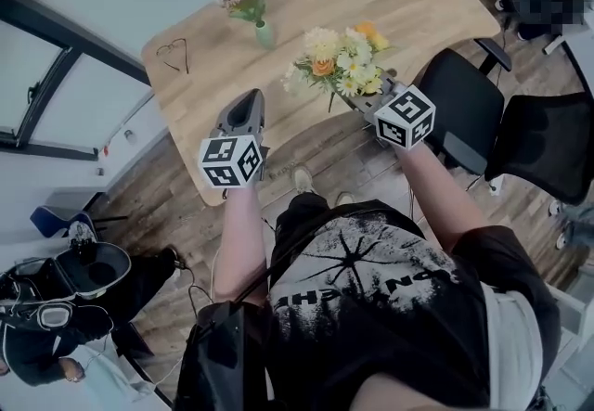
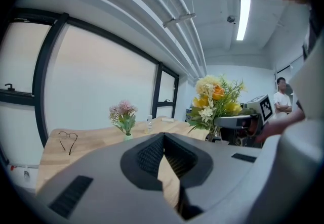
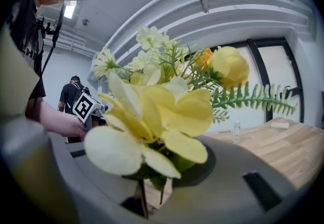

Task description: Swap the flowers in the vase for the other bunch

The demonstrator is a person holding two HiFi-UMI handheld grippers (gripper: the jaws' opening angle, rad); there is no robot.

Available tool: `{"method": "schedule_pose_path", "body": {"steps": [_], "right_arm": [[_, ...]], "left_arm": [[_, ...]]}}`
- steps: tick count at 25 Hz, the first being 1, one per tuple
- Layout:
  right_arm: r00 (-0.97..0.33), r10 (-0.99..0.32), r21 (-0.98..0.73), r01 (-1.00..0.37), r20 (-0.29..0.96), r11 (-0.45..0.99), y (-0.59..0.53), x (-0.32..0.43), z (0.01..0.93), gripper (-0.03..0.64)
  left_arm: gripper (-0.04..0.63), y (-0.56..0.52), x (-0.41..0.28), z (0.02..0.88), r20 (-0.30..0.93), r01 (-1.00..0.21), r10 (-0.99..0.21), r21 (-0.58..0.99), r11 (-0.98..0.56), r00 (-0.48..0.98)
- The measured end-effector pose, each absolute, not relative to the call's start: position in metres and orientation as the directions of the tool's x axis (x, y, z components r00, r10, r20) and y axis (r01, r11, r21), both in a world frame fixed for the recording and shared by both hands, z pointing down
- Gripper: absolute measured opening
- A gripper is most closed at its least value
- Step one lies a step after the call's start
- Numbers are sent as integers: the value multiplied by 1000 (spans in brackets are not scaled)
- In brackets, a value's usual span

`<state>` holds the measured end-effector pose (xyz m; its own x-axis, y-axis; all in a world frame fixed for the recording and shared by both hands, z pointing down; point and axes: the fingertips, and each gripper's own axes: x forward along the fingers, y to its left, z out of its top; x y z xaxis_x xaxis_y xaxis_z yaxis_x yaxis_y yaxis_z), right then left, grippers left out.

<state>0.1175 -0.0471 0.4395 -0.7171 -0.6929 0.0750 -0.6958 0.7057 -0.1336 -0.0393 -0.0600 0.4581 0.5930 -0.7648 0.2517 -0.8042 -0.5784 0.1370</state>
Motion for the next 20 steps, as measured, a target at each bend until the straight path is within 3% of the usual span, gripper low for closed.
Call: {"method": "schedule_pose_path", "body": {"steps": [20], "right_arm": [[-664,-742,-100,-747,90,657,-196,69,430,84]], "left_arm": [[14,-215,-84,466,239,-757,-719,165,-632,652]]}}
